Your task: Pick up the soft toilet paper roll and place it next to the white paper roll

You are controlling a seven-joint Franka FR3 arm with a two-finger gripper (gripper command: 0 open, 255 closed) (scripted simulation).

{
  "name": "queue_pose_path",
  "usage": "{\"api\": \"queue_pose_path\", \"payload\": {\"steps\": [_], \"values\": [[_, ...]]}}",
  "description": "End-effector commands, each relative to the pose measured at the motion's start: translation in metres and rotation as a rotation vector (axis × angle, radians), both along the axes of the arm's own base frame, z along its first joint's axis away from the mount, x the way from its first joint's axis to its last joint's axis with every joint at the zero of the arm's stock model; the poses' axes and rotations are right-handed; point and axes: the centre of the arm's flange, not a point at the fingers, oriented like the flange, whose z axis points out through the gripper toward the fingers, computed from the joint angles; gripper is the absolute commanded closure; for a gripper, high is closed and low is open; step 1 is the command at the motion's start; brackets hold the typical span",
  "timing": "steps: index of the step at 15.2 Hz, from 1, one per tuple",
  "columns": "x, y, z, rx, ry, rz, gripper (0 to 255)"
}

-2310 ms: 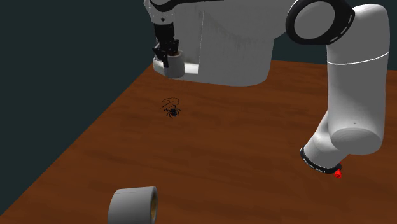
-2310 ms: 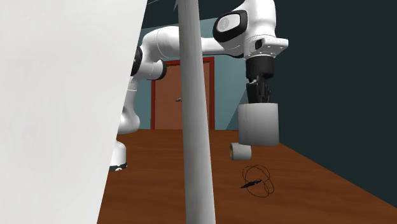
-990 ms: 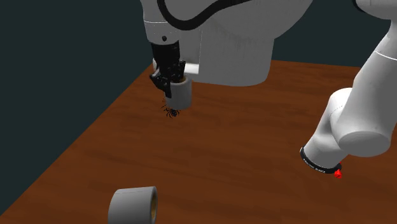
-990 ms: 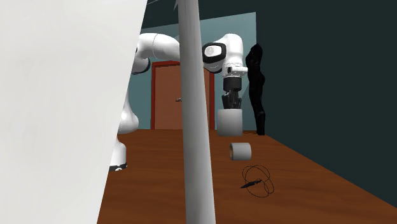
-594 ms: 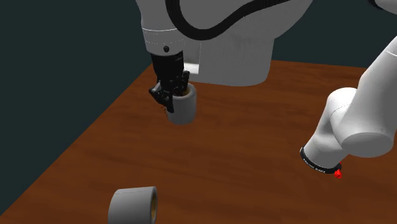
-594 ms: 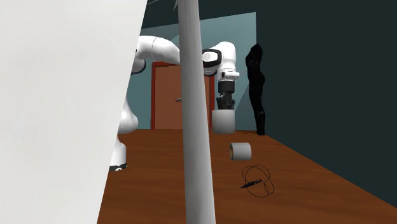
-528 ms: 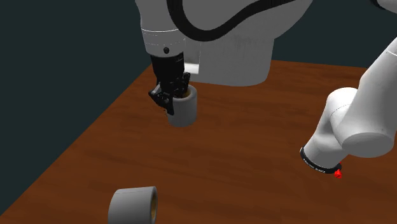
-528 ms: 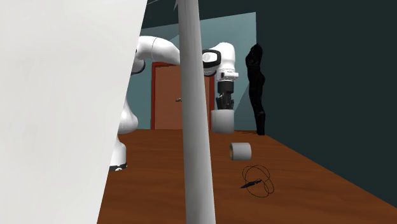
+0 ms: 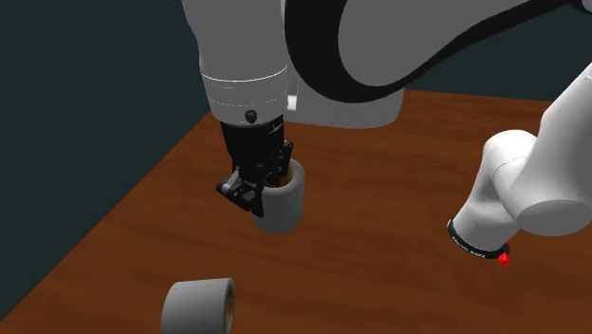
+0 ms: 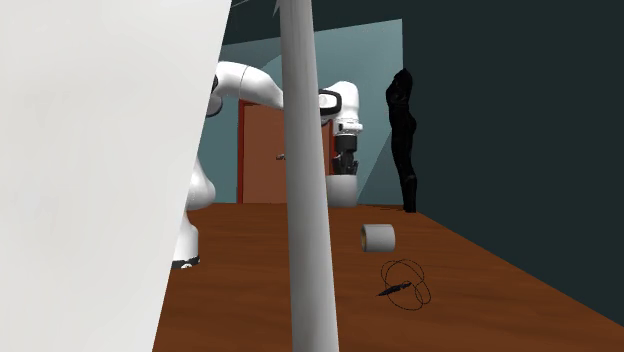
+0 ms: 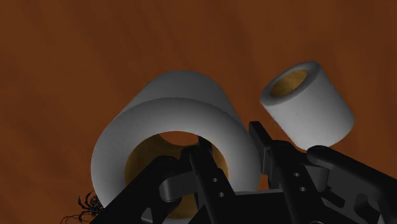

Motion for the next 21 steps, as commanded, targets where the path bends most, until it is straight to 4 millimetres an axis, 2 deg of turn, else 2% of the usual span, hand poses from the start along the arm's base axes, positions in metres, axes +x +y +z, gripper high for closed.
{"api": "queue_pose_path", "payload": {"steps": [1,7,21], "values": [[-0.019,0.016,-0.001,0.0,-0.001,-0.002,255],[-0.083,0.068,0.0,0.0,-0.001,-0.002,255],[-0.083,0.068,-0.074,0.0,-0.001,-0.002,255]]}}
